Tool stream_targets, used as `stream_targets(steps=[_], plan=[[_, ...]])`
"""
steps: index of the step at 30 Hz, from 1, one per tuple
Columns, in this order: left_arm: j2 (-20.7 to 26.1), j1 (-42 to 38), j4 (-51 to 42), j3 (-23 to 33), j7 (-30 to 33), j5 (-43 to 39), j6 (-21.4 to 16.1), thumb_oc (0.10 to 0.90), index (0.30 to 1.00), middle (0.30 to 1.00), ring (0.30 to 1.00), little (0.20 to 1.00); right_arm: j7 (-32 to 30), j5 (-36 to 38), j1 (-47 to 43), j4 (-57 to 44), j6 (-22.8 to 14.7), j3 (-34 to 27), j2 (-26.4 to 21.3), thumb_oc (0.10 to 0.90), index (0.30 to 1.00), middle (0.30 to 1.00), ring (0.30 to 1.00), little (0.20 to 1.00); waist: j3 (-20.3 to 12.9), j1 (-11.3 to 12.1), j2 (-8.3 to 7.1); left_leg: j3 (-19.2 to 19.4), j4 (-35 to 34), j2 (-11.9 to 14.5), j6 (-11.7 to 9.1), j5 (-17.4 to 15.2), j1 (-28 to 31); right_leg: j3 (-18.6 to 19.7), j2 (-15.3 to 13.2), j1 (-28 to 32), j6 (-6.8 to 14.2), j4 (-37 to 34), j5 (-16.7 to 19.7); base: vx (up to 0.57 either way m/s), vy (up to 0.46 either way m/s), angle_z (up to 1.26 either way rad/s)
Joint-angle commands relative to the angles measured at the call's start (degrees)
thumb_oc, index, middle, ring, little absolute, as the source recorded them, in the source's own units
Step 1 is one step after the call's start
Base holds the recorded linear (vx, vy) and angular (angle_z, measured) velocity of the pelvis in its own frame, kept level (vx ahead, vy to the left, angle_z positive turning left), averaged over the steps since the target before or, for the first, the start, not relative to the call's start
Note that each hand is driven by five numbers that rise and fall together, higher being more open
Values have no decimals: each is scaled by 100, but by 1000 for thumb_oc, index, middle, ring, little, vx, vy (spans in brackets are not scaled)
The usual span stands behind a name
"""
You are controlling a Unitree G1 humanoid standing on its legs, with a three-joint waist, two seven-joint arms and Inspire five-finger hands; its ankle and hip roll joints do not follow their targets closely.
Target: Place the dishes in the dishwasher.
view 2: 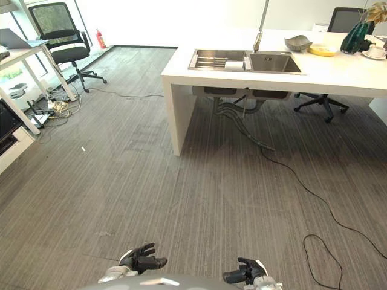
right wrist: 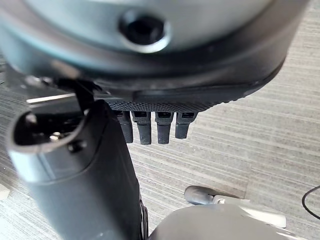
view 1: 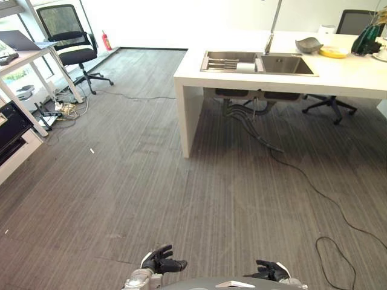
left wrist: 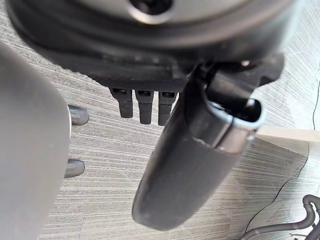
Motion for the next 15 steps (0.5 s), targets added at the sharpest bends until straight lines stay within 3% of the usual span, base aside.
stream_targets(steps=[1, 8, 10, 13, 15], plan=[[-290, -552, 339, -91, -199, 283, -230, 800, 900, 900, 900, 900, 63, 28, -282, 312, -81, 62, 63, 800, 900, 900, 900, 900, -68, 88, -220, -205, 16, -279, 37, 211, -365, 30, -160, -168, 450, 27, -329, 0, 0, 0], [-335, -473, 672, 91, -24, 342, -280, 800, 900, 900, 900, 900, 110, 108, -251, 501, -70, -55, 87, 800, 900, 900, 900, 900, -63, 85, -184, -213, 16, -304, 61, 206, -358, 81, -157, -184, 442, 27, -310, 0, 0, 0], [-335, -485, 825, 134, 214, 480, -285, 800, 900, 900, 900, 900, 83, 82, -245, 536, -82, -26, 108, 800, 900, 900, 900, 900, -59, 84, -176, -214, 16, -308, 65, 210, -362, 103, -146, -189, 433, 27, -310, 0, 0, 0], [-282, -576, 1055, -91, 1275, 1220, -337, 800, 900, 900, 900, 900, -7, 43, -241, 636, -114, 82, 153, 800, 900, 900, 900, 900, -36, 66, -161, -210, 16, -309, 61, 214, -369, 105, -141, -185, 422, 27, -314, 0, 0, 0], [-270, -588, 1088, -186, 1467, 1372, -367, 800, 900, 900, 900, 900, -35, 18, -251, 636, -145, 131, 164, 800, 900, 900, 900, 900, -22, 63, -156, -198, 16, -308, 56, 213, -371, 98, -140, -186, 425, 27, -316, 0, 0, 0]])
